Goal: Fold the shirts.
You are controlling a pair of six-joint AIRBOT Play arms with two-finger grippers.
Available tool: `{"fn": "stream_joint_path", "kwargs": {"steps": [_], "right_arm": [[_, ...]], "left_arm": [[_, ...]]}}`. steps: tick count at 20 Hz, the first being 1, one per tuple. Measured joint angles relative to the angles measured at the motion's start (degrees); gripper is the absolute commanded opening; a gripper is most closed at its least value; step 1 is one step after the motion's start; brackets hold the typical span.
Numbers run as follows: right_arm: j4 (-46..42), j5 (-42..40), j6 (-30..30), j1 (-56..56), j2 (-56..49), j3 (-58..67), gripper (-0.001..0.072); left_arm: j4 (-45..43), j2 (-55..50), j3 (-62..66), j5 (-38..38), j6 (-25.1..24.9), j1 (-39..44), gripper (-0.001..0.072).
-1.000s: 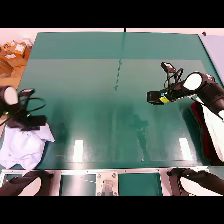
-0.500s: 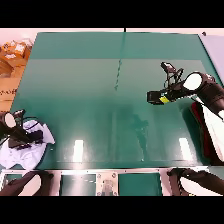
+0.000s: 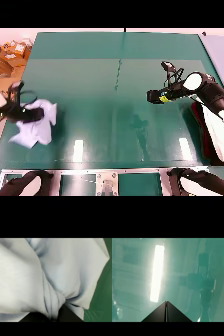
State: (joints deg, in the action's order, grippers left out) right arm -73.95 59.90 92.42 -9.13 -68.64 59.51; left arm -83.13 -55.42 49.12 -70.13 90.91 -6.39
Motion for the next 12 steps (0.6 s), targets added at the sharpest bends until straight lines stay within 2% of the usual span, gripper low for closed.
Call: {"fn": "stream_joint_path", "kwargs": {"steps": [2,6,7,8,9,12], "right_arm": [[0.02,-0.59,0.00,0.00,0.00,0.00,0.0017],[1.20,-1.42,0.04,0.00,0.00,0.00,0.0018],[2.29,-1.46,0.04,0.00,0.00,0.00,0.0020],[3.76,-1.55,0.07,0.00,0.00,0.00,0.0079],[5.53,-1.64,0.13,0.00,0.00,0.00,0.0169],[9.53,-1.60,0.13,0.90,0.00,0.39,0.0237]], "left_arm": [[2.03,0.00,5.53,1.66,-0.35,8.35,0.0022],[5.09,-2.69,10.49,13.77,0.28,26.14,0.0029],[6.14,-4.66,11.02,16.85,0.24,29.92,0.0307],[7.54,-6.84,11.39,19.32,0.02,33.05,0.0610],[9.38,-9.51,11.74,22.18,-0.28,35.87,0.0691],[12.76,-15.61,13.75,23.80,-1.97,39.26,0.0691]]}}
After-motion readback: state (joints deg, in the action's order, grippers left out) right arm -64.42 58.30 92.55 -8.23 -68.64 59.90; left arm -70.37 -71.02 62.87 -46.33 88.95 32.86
